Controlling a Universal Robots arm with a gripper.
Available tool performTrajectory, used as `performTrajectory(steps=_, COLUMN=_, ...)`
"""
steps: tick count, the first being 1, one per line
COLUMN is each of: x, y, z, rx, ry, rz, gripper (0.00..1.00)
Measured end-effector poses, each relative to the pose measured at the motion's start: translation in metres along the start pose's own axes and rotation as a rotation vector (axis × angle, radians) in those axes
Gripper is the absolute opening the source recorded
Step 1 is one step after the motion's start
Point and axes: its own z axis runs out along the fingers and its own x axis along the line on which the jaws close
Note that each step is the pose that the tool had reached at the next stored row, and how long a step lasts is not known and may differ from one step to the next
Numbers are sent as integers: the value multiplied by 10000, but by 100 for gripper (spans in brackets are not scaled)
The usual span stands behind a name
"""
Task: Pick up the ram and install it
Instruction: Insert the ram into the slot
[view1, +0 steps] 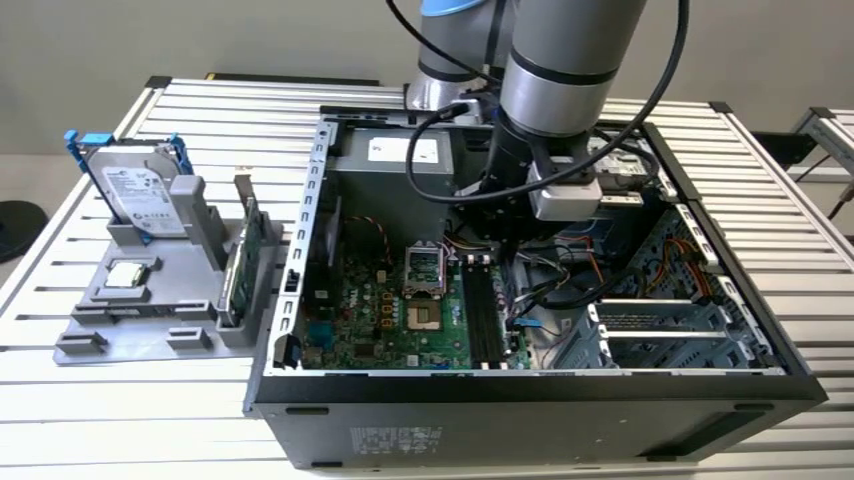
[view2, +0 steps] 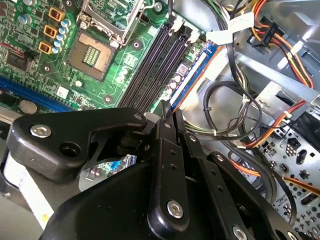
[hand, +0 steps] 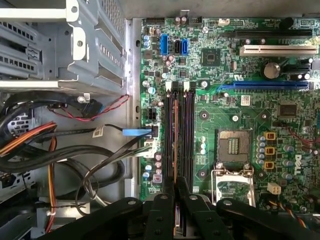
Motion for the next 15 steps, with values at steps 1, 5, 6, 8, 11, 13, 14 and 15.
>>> performTrajectory(steps=1, x=6, y=0, z=6, rx=-34, ry=-12, rz=-3, gripper=0)
performTrajectory(steps=5, x=7, y=0, z=51, rx=-112, ry=-28, rz=-4, gripper=0)
performTrajectory(steps=6, x=8, y=-1, z=64, rx=-118, ry=-36, rz=-5, gripper=0)
performTrajectory(steps=8, x=8, y=-1, z=91, rx=-120, ry=-70, rz=-6, gripper=0)
performTrajectory(steps=11, x=7, y=-1, z=96, rx=-128, ry=-81, rz=-6, gripper=0)
performTrajectory(steps=13, x=7, y=-1, z=100, rx=-129, ry=-86, rz=-6, gripper=0)
performTrajectory(steps=14, x=7, y=-1, z=106, rx=-136, ry=-94, rz=-6, gripper=0)
performTrajectory(steps=15, x=7, y=-1, z=113, rx=-143, ry=-104, rz=-7, gripper=0)
